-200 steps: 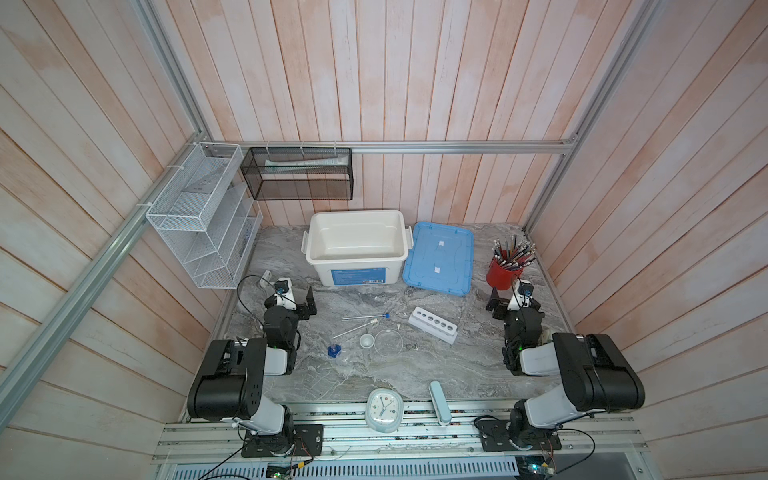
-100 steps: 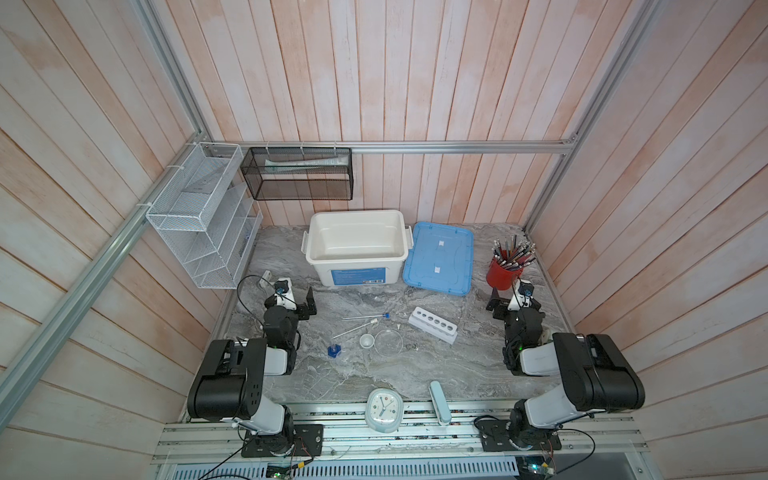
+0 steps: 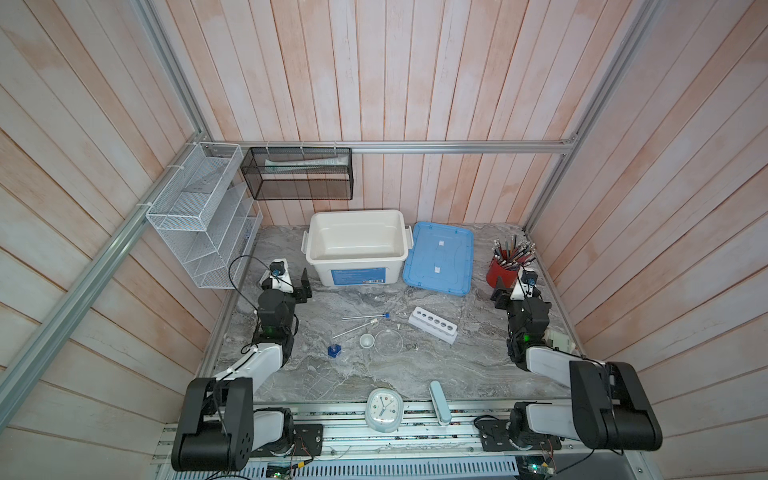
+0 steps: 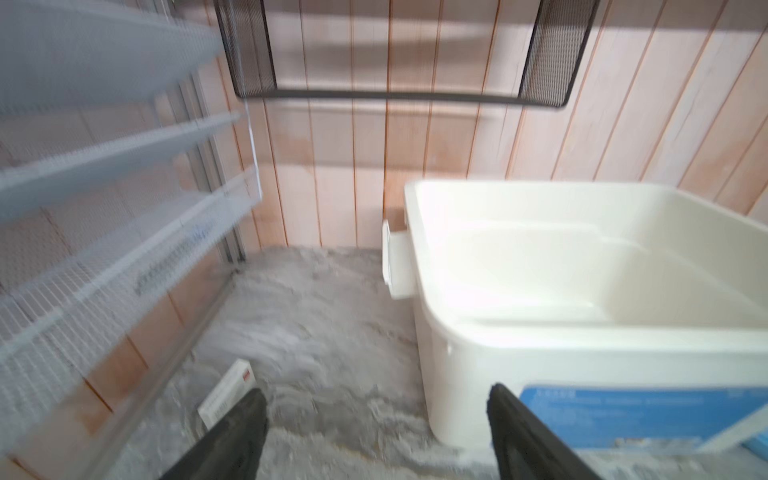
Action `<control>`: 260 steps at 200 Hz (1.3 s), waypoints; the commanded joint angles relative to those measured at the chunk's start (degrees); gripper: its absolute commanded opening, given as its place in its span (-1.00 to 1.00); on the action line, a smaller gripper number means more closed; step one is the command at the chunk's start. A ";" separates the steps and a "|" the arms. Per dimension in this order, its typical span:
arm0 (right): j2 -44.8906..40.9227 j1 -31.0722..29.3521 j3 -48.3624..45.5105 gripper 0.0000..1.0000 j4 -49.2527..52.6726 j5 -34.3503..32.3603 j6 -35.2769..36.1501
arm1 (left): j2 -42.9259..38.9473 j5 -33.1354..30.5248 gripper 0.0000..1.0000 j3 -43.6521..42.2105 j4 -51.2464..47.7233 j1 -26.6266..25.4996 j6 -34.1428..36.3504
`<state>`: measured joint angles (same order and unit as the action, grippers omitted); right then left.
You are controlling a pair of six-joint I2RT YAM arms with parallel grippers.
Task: Organize the chemistry lab equipment
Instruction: 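Reach the left gripper down over the blue-capped test tube while the right arm lifts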
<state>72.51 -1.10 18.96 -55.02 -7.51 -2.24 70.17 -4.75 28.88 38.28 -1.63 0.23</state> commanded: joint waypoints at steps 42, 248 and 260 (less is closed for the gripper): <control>-11.14 -4.98 4.53 0.53 25.10 6.22 -6.44 | -11.82 19.32 0.62 17.68 -31.93 -2.47 6.13; -25.88 -10.83 13.33 0.23 45.66 13.12 -8.80 | 18.01 8.57 0.25 42.13 -80.98 -24.17 46.73; -26.04 -10.77 12.74 0.22 44.83 13.12 -9.17 | 19.17 7.77 0.20 42.26 -79.92 -24.21 47.47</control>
<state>47.37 -11.60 33.17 -8.97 4.64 -10.11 87.66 5.72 70.61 -41.89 -25.78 45.34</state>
